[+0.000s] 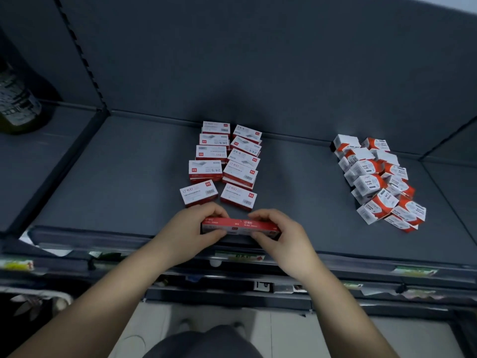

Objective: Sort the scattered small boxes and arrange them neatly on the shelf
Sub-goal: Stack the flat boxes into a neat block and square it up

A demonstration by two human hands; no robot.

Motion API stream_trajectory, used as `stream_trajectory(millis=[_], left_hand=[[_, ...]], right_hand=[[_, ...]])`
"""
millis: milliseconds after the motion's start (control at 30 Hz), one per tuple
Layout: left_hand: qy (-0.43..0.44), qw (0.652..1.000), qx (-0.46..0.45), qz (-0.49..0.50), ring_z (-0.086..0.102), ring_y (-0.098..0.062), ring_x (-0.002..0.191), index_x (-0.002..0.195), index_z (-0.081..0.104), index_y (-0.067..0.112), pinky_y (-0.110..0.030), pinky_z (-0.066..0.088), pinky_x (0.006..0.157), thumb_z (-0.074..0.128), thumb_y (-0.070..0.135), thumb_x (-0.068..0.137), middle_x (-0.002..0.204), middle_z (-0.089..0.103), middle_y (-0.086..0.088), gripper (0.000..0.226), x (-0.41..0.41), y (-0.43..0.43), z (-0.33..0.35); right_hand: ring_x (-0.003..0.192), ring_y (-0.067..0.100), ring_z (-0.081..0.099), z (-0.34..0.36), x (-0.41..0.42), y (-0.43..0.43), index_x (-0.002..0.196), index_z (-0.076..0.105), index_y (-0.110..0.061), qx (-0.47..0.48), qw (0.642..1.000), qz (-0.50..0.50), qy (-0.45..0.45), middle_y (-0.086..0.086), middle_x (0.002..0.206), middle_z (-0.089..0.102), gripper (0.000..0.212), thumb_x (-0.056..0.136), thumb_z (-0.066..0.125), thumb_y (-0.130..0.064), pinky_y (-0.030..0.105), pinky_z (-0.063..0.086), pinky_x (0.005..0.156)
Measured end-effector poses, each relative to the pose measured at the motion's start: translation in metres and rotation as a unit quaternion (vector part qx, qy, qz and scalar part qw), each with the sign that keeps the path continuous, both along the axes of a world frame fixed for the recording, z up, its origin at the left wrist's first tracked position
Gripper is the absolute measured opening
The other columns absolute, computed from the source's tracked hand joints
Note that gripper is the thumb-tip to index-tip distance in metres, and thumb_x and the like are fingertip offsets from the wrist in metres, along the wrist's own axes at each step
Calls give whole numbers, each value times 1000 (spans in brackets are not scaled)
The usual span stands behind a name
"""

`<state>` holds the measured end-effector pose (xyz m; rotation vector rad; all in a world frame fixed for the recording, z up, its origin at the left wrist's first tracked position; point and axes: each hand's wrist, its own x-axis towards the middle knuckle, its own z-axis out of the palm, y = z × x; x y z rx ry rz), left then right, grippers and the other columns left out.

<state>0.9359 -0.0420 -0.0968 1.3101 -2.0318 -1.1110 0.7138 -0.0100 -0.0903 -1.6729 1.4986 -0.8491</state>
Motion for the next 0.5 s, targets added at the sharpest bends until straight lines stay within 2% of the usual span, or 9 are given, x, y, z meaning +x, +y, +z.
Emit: stream_trajectory(millis=[67, 200, 333, 433, 500], left_hand=[[-12, 1000, -4, -12, 60, -4, 91, 101, 65, 34, -27, 49, 83, 72, 23, 87, 93, 66, 17, 19, 1, -2, -2], [-18, 1000, 2, -26, 59, -3, 94, 101, 64, 38, -33, 50, 86, 71, 25, 87, 96, 66, 18, 20, 2, -4, -4], [-17, 999, 5, -29, 59, -3, 94, 101, 64, 40, -33, 50, 87, 71, 25, 87, 97, 65, 19, 21, 2, -5, -4], [-12, 1000, 0, -24, 60, -1, 96, 105, 63, 39, -30, 50, 88, 71, 25, 87, 99, 66, 19, 24, 1, -4, -5], [50, 998, 30, 2, 60, 2, 103, 112, 62, 34, -23, 49, 92, 74, 24, 85, 107, 67, 19, 32, 2, -4, -3]], right_hand=[[99, 1, 61, -1, -1, 1, 105, 68, -32, -8, 1000, 18, 18, -15, 101, 67, 34, 83, 74, -7, 7, 41, 85], [95, 1, 61, -1, -2, 1, 102, 71, -29, -19, 999, 27, 31, -16, 96, 67, 29, 83, 74, -7, 7, 41, 82], [96, 1, 61, -1, -2, 1, 100, 70, -32, -19, 999, 27, 29, -17, 97, 67, 30, 83, 74, -7, 7, 41, 83], [98, 0, 61, 0, -2, 1, 107, 65, -33, 9, 999, 24, 28, -16, 99, 67, 35, 84, 74, -9, 7, 42, 84], [98, 3, 63, 7, -4, -1, 116, 61, -31, 49, 998, 27, -35, -10, 102, 68, 41, 84, 74, -9, 11, 46, 85]])
